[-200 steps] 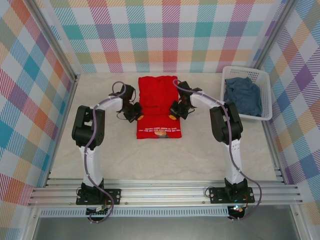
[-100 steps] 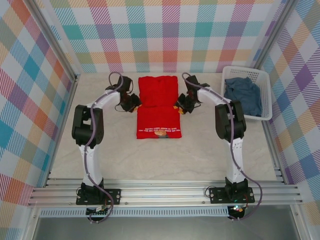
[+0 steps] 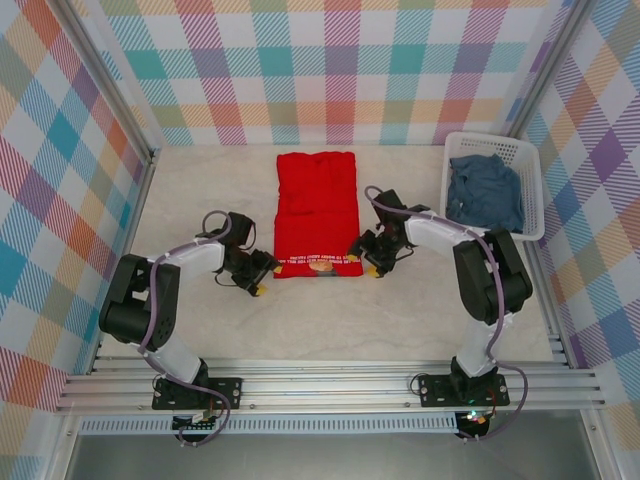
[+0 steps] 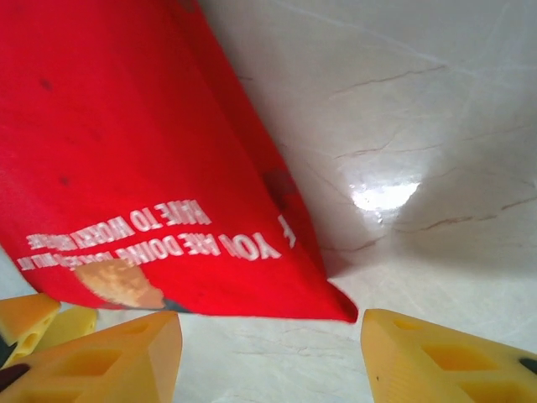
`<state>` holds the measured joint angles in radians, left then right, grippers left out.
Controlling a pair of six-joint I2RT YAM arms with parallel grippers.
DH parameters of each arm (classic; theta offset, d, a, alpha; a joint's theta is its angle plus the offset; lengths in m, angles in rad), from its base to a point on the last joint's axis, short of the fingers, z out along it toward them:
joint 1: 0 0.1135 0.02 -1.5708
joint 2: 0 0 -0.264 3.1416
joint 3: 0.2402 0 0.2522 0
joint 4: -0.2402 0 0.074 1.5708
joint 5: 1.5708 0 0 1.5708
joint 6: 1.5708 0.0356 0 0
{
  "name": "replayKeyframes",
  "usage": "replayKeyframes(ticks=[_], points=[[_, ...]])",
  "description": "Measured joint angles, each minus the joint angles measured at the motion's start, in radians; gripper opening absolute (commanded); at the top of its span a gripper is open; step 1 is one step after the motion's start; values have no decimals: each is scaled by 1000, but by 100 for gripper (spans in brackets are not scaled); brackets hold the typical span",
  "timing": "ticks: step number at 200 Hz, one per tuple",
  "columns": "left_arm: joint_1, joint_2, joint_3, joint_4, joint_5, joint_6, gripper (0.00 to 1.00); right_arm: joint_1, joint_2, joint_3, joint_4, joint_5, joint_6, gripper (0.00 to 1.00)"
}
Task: Fold and stack the t-shirts
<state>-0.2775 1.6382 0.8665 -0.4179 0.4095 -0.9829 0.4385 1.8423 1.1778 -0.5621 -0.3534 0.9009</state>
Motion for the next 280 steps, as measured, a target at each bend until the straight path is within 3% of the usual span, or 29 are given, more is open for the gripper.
replayKeyframes(ticks=[31,93,124,171,230,280], points=[[0,4,0,14,0,-58,56,4,58,4,3,-8,0,50],[0,56,42,-32,5,-102,35,13,95,48,-33,0,26,27],[-10,106,95,-30,32,-102,34,13,106,59,-53,4,46,18],[-59,116,136,25,-11,-94,49,29,123,61,34,-35,81,6],[-81,72,143,22,-72,-47,38,34,125,63,52,-40,98,0],[-81,72,143,-8,-114,0,37,34,124,62,45,-33,98,0]])
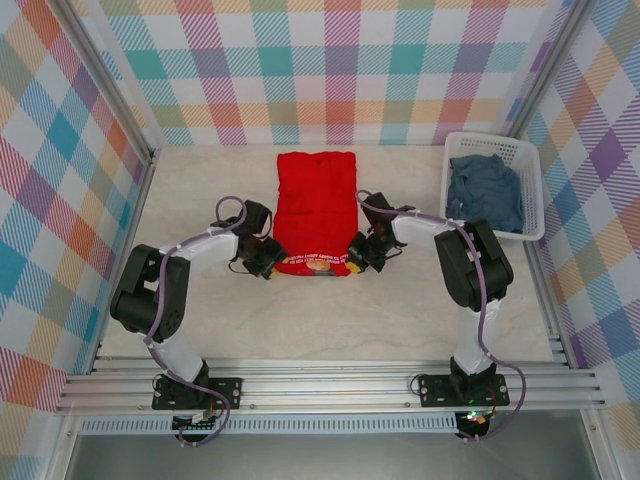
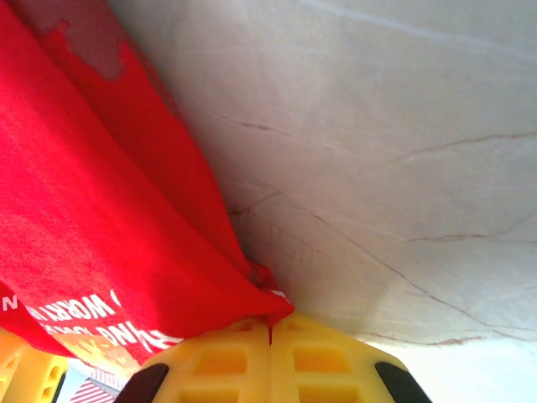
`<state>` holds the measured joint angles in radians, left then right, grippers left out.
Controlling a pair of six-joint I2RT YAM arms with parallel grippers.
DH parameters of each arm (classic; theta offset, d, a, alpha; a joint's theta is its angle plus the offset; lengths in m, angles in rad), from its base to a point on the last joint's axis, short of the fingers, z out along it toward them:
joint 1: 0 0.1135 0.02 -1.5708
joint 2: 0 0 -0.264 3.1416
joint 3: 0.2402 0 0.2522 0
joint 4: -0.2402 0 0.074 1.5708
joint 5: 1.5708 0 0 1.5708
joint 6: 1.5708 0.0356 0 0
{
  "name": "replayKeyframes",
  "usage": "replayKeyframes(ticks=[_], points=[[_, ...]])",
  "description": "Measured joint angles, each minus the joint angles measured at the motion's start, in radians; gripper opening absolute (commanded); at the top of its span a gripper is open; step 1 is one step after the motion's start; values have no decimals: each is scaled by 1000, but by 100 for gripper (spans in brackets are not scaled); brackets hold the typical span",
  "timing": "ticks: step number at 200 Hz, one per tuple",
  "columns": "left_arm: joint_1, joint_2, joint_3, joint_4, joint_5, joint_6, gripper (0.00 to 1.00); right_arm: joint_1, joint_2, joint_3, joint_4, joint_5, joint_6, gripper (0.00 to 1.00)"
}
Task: Fold and stack the t-shirts
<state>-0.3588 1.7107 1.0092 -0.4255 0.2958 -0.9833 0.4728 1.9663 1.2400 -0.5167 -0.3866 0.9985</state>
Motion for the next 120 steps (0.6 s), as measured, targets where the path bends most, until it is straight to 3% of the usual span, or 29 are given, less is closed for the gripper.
replayKeyframes(ticks=[42,68,84,94,110,120], points=[[-1,-8,-7,-60,-43,13,42,0,-2,0,-3,3,0,0],[-1,-50,-24,-119,-63,14,25,0,-2,0,-5,3,0,0],[-1,-74,-25,-154,-71,19,24,0,-2,0,-7,3,0,0],[-1,-89,-26,-172,-79,19,30,0,-2,0,-7,3,0,0],[-1,-118,-30,-176,-94,16,49,0,-2,0,-7,3,0,0],[-1,-136,-33,-171,-102,3,53,0,-2,0,-7,3,0,0]])
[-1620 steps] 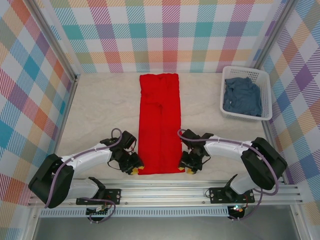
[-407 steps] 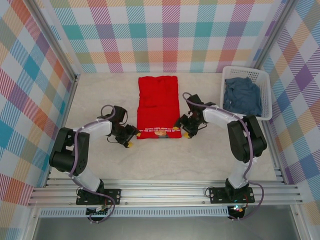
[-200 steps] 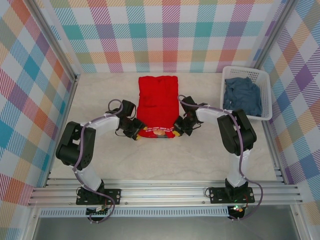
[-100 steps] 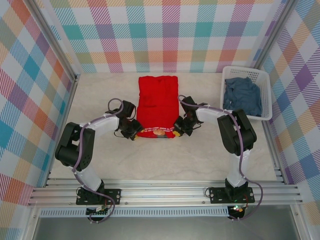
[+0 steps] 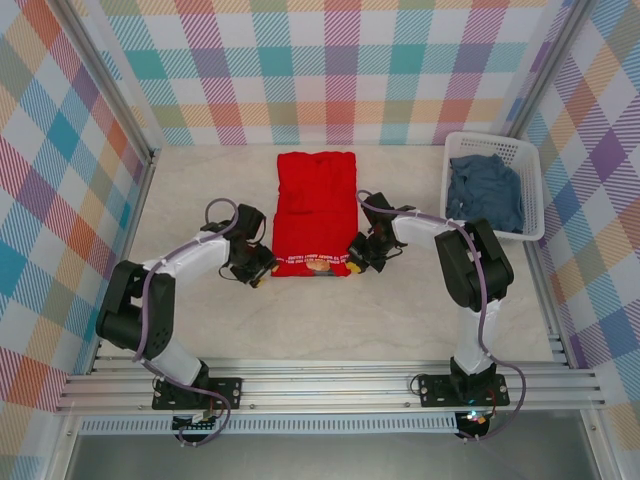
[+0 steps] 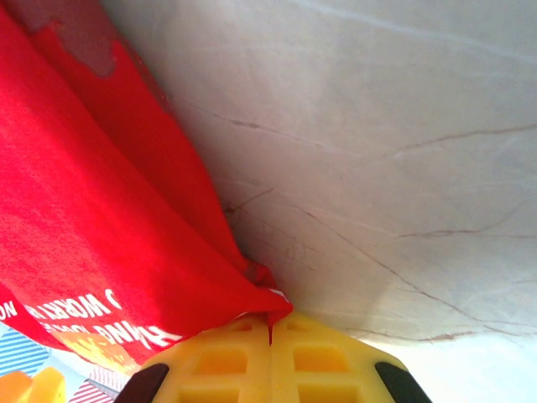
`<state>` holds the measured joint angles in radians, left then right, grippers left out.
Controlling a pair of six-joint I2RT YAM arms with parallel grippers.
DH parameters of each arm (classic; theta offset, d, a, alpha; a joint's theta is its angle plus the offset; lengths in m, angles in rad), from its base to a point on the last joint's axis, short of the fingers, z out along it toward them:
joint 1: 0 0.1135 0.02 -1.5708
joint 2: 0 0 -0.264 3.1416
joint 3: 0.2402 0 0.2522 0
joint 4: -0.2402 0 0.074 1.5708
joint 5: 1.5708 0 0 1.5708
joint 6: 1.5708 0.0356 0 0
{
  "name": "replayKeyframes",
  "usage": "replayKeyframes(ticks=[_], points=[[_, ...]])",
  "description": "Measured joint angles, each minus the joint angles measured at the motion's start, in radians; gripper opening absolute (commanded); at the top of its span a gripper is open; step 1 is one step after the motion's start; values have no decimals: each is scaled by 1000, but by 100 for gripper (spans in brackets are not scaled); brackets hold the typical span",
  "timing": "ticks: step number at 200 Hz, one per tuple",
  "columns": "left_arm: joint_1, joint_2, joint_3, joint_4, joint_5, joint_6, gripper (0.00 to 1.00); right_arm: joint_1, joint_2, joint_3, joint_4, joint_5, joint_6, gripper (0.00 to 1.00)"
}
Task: Fold and stack the t-shirts
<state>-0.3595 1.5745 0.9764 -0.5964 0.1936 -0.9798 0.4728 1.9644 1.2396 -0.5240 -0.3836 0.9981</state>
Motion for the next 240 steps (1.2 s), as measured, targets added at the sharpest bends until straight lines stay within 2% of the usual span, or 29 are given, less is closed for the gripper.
replayKeyframes(ticks=[25,91,110,145,175,201,240], points=[[0,-5,-5,48,11,-3,54,0,0,0,0,0,0,0],[-5,151,7,117,75,-3,44,0,-2,-3,0,0,0,0],[-8,165,28,98,72,-8,32,0,-3,-9,5,-4,0,0],[-11,199,70,49,51,-3,0,0,-10,-23,13,-12,0,0],[-31,230,103,140,47,9,0,0,-20,-31,8,-11,-8,0],[-45,217,95,144,38,29,0,0,-45,-48,-11,-2,-26,0],[-92,40,-39,101,59,68,0,31,-142,-113,-55,0,-72,0]])
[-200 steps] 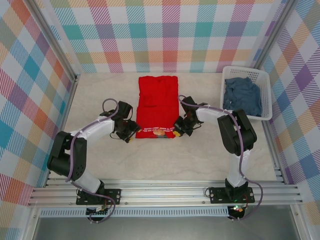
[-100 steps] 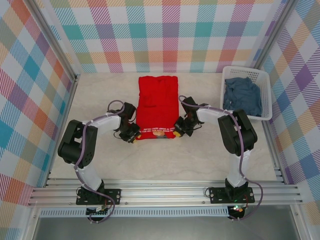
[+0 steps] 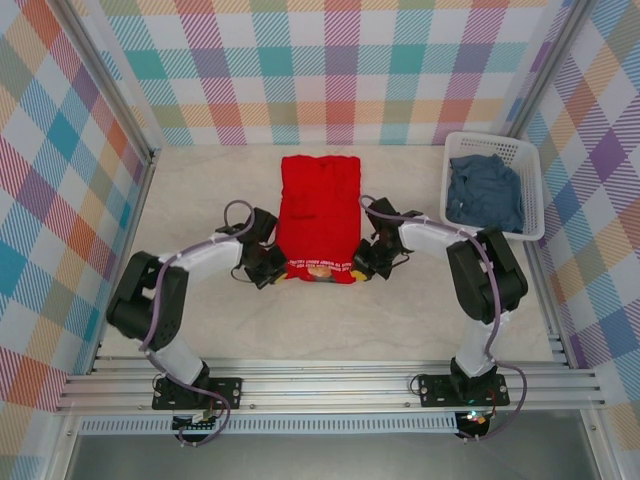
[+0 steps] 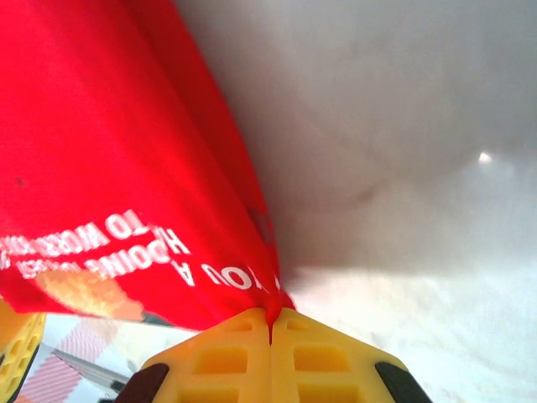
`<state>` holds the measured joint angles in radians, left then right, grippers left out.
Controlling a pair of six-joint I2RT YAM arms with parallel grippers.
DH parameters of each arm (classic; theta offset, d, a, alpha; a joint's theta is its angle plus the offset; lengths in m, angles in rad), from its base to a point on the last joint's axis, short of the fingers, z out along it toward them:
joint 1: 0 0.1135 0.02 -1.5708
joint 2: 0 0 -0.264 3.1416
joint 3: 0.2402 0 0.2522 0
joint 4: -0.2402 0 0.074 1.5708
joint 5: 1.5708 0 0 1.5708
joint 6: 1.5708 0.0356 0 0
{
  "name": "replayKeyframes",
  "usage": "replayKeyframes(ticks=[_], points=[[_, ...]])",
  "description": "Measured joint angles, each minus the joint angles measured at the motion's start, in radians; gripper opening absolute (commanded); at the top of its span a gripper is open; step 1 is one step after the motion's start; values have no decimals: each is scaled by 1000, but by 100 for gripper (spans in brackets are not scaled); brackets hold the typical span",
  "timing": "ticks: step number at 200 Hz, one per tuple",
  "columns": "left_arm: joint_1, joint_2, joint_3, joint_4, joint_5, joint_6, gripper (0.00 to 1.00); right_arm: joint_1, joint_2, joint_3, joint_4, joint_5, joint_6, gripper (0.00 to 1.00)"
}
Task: Fold and stack the t-shirts
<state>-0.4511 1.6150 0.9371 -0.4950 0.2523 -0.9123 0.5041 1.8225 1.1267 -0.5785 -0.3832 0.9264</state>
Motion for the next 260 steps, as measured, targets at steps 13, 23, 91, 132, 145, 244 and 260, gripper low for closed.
replayKeyframes(ticks=[13,23,91,132,145,244,260], points=[[-29,-72,-58,-18,24,15,0,29,-45,-37,-14,-2,-8,0],[-54,-121,-95,-40,45,25,0,55,-85,-76,-26,-5,-17,0],[-203,-483,-151,-270,227,114,0,222,-508,-308,-217,-101,10,0],[-208,-647,-80,-304,287,64,0,219,-670,-200,-363,-122,53,0],[-208,-648,-38,-290,285,43,0,206,-665,-139,-394,-111,57,0],[28,-330,183,-154,288,-83,0,-67,-414,214,-458,-63,54,0],[68,-211,264,-142,281,-87,0,-109,-321,268,-437,-64,54,0]])
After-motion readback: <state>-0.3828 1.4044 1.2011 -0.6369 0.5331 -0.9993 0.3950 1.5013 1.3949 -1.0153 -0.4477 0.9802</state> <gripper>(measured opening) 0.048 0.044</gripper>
